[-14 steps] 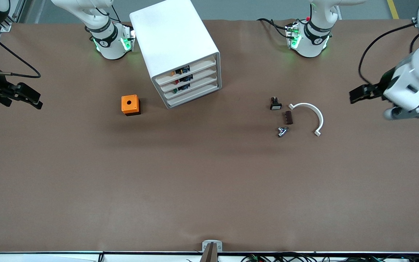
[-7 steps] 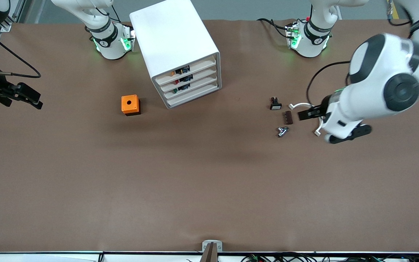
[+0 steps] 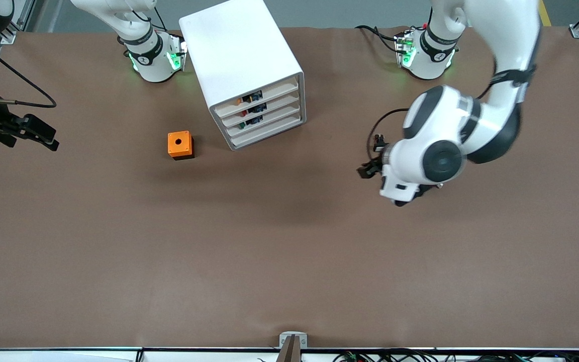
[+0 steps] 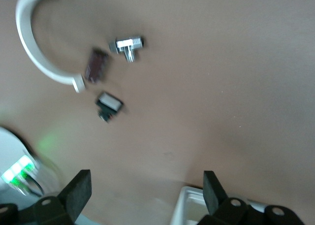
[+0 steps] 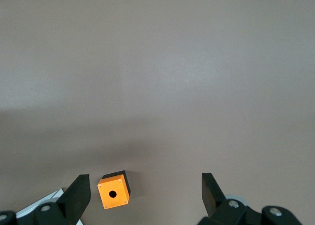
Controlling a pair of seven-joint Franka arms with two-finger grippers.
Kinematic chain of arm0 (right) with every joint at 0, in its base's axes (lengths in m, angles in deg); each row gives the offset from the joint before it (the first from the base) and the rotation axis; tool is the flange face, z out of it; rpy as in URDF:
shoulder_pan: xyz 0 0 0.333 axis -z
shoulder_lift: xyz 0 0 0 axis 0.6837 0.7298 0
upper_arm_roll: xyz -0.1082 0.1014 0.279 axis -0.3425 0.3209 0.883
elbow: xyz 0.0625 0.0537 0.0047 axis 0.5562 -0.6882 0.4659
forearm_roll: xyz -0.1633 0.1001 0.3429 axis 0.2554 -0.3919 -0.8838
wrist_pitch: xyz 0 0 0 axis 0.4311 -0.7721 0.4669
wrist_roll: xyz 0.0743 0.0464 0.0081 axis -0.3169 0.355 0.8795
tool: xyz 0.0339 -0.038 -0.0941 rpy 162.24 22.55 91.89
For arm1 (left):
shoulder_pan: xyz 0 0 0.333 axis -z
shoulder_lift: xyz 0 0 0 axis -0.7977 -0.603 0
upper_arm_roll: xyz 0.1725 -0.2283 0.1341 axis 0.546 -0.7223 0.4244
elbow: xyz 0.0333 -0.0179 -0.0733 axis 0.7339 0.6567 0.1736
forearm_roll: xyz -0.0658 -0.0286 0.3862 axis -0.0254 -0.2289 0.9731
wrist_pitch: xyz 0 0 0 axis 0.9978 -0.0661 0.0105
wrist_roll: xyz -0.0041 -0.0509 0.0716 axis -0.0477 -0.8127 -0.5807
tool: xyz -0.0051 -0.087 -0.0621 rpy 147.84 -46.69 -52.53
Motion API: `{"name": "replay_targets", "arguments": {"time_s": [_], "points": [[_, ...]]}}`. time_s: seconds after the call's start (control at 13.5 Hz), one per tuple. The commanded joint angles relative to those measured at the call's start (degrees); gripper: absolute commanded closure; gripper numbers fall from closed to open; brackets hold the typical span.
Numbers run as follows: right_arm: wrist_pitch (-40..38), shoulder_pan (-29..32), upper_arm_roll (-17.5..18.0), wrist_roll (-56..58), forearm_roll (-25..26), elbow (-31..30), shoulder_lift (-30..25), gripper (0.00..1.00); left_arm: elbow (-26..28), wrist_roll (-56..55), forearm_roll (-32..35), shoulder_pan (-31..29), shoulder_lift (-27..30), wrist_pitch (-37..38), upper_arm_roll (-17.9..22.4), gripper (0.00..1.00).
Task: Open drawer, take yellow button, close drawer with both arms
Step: 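Reach the left gripper to the handle of the white cabinet's drawer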
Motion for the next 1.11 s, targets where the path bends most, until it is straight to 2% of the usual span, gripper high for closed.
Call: {"name": "replay_targets", "arguments": {"time_s": [0.0, 0.37, 0.59, 0.81, 0.96, 1.04], "points": [[-0.2, 1.1, 0.9, 0.5, 0.6, -0.1, -0.4, 0.0, -3.8, -12.1, -2.1, 2.5, -4.9, 0.7, 0.2, 0.0], [-0.6, 1.2, 0.9, 0.4, 0.6, -0.2, -0.2, 0.0, -3.8, -44.5, -8.2, 6.7, -10.1, 0.7, 0.2, 0.0], [-0.5, 1.1, 0.9, 0.4, 0.2, -0.3, -0.1, 0.0, -3.7, -51.4, -15.9, 7.7, -10.7, 1.0, 0.2, 0.0], [-1.1, 1.2, 0.9, 0.4, 0.2, -0.4, 0.4, 0.0, -3.6, -62.1, -27.2, 7.7, -11.0, 1.3, 0.2, 0.02], [-1.7, 1.1, 0.9, 0.5, 0.2, -0.4, 0.5, 0.0, -3.8, -69.9, -33.7, 7.8, -12.2, 1.3, 0.2, 0.05], [-1.6, 1.1, 0.9, 0.9, 0.2, -0.3, 0.5, 0.0, -3.8, -72.1, -34.8, 7.9, -12.2, 1.2, 0.2, 0.08]]}}
